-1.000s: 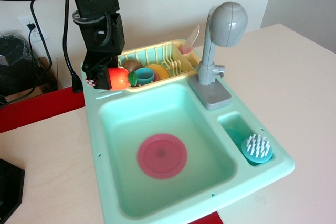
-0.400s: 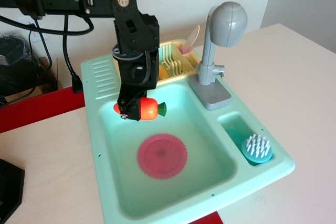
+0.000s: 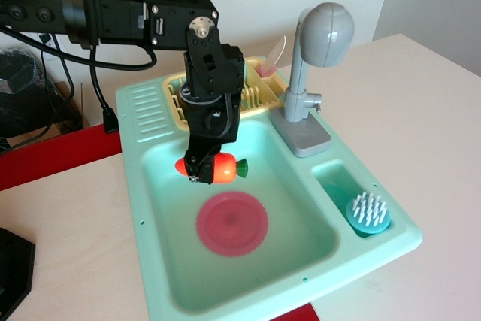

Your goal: Put carrot on plate

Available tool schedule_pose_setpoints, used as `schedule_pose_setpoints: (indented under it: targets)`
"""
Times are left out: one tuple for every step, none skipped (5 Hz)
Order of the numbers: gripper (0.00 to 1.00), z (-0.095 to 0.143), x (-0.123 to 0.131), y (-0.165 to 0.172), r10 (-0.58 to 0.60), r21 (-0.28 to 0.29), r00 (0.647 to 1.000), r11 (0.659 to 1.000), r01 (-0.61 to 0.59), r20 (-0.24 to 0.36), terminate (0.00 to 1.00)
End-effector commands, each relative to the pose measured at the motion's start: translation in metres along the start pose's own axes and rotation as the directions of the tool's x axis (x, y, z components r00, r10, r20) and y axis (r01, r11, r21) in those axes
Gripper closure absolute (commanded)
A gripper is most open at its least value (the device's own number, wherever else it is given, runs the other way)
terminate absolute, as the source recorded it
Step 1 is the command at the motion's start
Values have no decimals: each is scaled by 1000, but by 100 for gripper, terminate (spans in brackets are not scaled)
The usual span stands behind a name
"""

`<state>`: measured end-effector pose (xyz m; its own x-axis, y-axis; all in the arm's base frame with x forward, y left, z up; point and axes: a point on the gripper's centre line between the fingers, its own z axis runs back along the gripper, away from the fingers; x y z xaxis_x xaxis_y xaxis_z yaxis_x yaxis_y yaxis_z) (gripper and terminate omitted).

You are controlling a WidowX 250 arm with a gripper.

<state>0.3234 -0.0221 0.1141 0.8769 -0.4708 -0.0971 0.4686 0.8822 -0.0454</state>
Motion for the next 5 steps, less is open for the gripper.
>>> schedule_pose_setpoints:
  targets:
    - [100,5,16,-9,-43,-1,997,999,43,56,0]
    - [100,-8,22,-16,-58,-4,998,998,58,27,0]
    - [100,-17,31,-30,-85,-22,996,996,85,28,0]
    - [100,-24,34,-36,-93,-24,995,995,94,19,0]
    - [0,-23,33,-39,-82,-34,996,996,83,33,100]
